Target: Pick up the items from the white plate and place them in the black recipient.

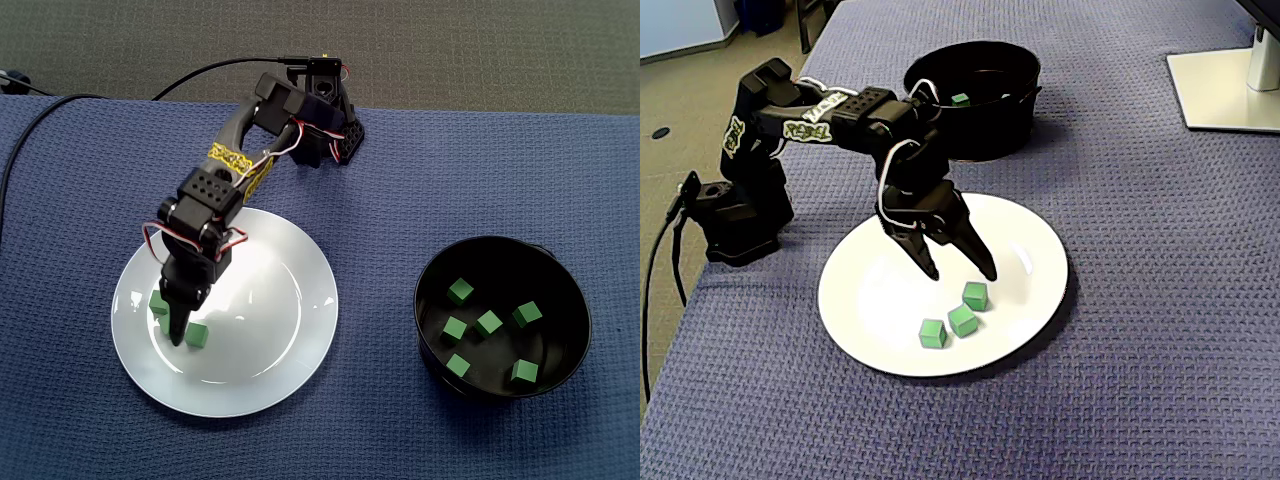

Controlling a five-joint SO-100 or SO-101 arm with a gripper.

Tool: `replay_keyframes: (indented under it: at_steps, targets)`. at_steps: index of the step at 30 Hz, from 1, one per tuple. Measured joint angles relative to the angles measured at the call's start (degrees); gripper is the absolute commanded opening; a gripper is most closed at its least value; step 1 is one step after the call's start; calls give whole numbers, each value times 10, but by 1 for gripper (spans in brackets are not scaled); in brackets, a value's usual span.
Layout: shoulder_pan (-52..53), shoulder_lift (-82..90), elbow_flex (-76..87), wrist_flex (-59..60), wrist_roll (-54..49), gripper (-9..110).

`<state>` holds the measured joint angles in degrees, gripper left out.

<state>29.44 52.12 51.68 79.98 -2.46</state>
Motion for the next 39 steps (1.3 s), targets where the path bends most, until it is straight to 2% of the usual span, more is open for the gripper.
replay_keyframes:
  at_steps: [13, 22, 39]
  targets:
    - [-4, -50, 0, -58, -16, 17]
    - [-22, -54, 7, -83, -16, 3]
    - [-30, -33, 28, -66, -18, 0]
